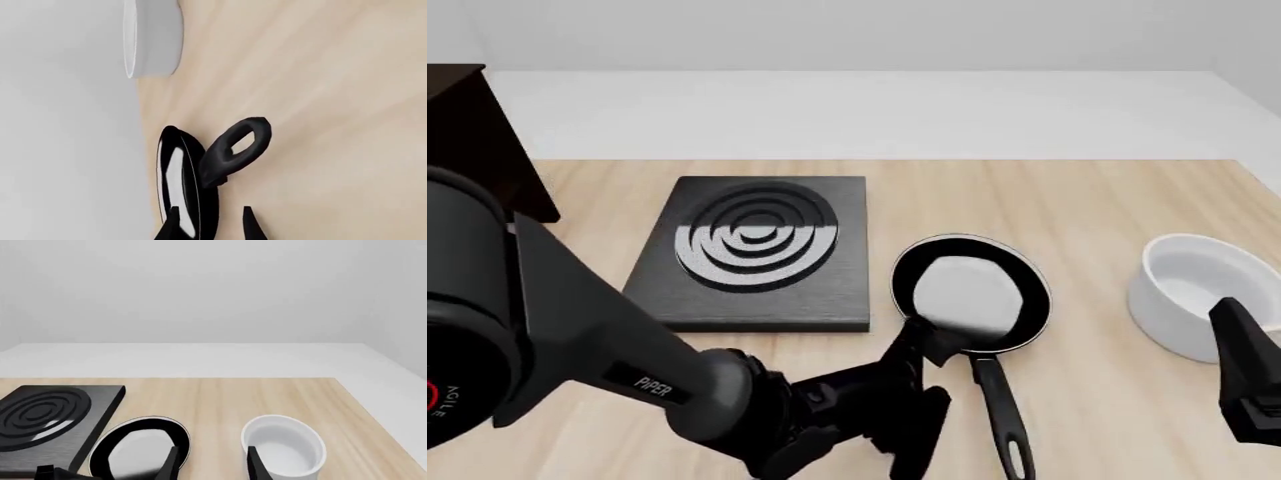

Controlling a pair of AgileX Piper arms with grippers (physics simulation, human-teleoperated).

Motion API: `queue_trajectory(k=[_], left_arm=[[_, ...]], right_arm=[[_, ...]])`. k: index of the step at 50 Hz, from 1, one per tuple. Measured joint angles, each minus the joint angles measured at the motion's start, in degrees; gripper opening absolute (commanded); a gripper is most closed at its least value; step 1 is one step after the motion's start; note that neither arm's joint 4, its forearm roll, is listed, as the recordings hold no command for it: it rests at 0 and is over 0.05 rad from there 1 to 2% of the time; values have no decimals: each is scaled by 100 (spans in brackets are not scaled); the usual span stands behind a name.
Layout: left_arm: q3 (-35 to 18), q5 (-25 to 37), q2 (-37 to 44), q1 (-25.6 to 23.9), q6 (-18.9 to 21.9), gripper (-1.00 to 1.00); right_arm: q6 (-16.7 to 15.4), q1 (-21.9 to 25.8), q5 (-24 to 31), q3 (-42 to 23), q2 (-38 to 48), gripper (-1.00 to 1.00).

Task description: Put the frying pan under the cabinet shelf.

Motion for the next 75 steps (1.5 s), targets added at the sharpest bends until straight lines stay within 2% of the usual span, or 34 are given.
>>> queue_trajectory(k=[19, 32, 48, 75], left_arm=[[-353, 237, 134, -170, 606, 100], [-585, 380, 231, -259, 877, 100], [-755, 502, 296, -313, 965, 100], [-1124, 942, 397, -334, 610, 100]], right_arm=[[0, 0, 0, 0, 0, 100], [0, 0, 0, 0, 0, 100], [0, 1, 0, 0, 0, 100], [0, 0, 0, 0, 0, 100]])
